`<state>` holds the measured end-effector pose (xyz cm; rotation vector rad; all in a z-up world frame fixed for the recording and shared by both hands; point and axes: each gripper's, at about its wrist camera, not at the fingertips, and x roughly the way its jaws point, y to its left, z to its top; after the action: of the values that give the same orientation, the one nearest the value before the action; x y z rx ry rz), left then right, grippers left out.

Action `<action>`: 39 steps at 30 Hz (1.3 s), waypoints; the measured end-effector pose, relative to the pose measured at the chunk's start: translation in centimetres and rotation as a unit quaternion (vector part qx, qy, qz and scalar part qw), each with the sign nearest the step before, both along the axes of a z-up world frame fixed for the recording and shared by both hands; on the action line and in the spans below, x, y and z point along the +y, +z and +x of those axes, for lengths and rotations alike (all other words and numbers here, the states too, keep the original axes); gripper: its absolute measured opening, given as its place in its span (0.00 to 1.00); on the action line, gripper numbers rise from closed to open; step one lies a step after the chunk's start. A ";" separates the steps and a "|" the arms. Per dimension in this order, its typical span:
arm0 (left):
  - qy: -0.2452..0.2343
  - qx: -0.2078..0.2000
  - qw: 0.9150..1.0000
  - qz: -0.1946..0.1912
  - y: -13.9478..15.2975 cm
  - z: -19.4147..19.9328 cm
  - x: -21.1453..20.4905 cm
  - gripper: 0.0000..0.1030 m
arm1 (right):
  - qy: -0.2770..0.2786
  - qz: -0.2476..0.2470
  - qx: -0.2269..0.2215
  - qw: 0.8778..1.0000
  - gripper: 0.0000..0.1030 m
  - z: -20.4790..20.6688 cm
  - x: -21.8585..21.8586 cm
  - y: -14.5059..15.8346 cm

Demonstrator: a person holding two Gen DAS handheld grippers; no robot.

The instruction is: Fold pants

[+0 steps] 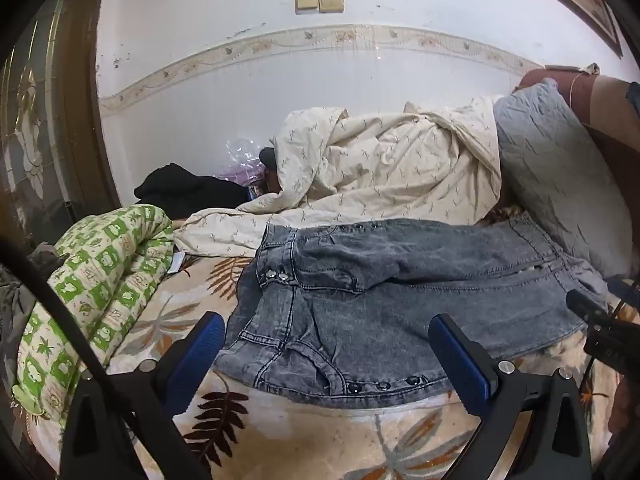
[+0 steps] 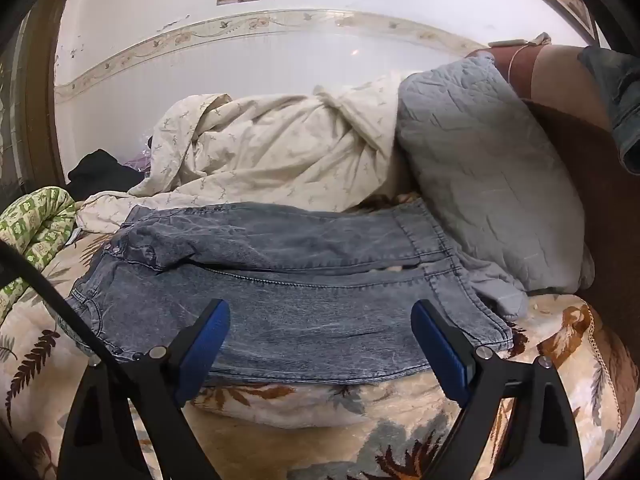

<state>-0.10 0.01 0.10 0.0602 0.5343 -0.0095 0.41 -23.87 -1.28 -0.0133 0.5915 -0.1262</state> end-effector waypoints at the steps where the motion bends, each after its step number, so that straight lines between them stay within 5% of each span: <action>1: 0.002 -0.004 1.000 0.002 0.1 -0.1 0.0 1.00 | 0.000 0.001 0.002 1.000 0.89 0.0 0.0 0.1; 39: 0.023 0.028 0.999 0.006 -1.4 1.3 1.2 1.00 | -0.009 0.010 0.011 1.000 0.89 0.4 -0.3 0.0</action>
<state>1.16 1.17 -1.29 0.0598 0.5918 0.0370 0.79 -24.19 -1.29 0.0097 0.6157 -0.1374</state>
